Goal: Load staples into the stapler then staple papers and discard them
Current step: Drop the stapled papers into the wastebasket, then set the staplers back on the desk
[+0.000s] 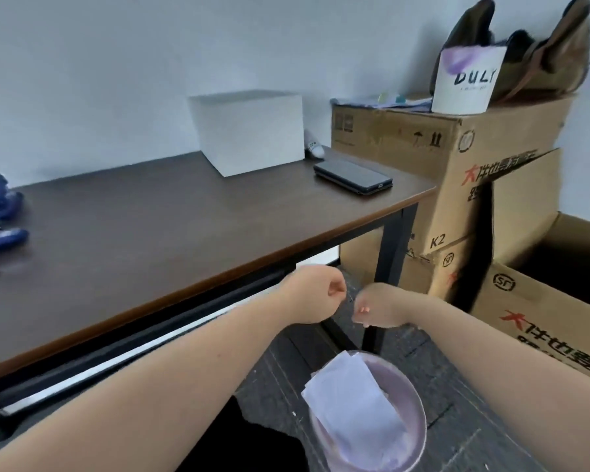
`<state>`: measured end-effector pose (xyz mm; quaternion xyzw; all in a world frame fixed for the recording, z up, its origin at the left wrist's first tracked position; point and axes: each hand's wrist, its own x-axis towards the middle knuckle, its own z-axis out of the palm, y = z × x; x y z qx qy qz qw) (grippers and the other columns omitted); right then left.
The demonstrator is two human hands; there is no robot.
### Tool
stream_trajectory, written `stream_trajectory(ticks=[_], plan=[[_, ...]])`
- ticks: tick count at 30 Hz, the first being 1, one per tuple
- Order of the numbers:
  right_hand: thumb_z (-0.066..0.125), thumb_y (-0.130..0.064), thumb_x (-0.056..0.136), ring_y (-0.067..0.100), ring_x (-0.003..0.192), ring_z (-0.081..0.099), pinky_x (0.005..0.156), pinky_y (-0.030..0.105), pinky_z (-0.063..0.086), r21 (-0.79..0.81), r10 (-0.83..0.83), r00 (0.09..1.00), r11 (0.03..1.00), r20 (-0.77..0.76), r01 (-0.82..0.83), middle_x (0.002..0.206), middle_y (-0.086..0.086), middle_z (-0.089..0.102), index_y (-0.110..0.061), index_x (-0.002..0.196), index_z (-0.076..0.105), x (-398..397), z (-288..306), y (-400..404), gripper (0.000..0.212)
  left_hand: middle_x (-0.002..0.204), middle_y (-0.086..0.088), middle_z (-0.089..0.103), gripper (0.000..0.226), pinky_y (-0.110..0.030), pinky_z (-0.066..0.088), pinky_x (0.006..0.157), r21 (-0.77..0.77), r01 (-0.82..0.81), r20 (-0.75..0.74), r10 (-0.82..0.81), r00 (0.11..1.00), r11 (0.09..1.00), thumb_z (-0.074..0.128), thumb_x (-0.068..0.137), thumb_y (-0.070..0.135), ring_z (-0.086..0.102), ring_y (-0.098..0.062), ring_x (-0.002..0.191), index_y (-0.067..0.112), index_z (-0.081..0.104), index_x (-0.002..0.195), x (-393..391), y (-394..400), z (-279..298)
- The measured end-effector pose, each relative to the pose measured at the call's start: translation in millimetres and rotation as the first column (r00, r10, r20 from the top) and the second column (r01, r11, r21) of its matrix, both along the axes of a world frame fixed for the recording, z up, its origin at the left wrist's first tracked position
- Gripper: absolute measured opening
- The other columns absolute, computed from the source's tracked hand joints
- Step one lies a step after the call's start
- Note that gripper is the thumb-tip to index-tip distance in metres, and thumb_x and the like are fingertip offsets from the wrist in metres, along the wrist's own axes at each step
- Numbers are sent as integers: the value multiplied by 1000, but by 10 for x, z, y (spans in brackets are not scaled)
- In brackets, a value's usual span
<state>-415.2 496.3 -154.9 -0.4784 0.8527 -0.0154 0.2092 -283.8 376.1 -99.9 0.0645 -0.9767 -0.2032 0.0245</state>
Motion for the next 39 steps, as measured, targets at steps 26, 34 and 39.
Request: stream_trajectory(ticks=[26, 34, 39], plan=[[49, -30, 90, 16, 86, 55, 83, 34, 50, -394, 339, 930, 842, -143, -368, 91, -6, 60, -19, 87, 64, 1757, 1510, -3303, 19, 139, 3, 44, 45, -44, 39, 95, -338, -821, -143, 837, 528, 460, 41, 92, 20, 36, -28, 130, 37, 41, 134, 2512, -2871, 1171], [46, -31, 91, 20, 104, 59, 88, 34, 50, -488, 285, 950, 816, -126, -309, 112, -4, 65, -24, 107, 62, 1630, 1242, -4142, 24, 128, -2, 58, 64, -32, 50, 74, -508, -762, -78, 859, 506, 402, 34, 90, 1, 60, -26, 106, 40, 35, 142, 2640, -3699, 1016], [43, -32, 92, 20, 99, 61, 83, 36, 52, -492, 262, 948, 811, -179, -317, 112, -4, 66, -27, 108, 60, 1502, 1183, -4534, 25, 115, -2, 66, 43, -32, 45, 65, -618, -659, -101, 787, 608, 430, 33, 97, 20, 64, -25, 96, 34, 39, 137, 2463, -3840, 1062]])
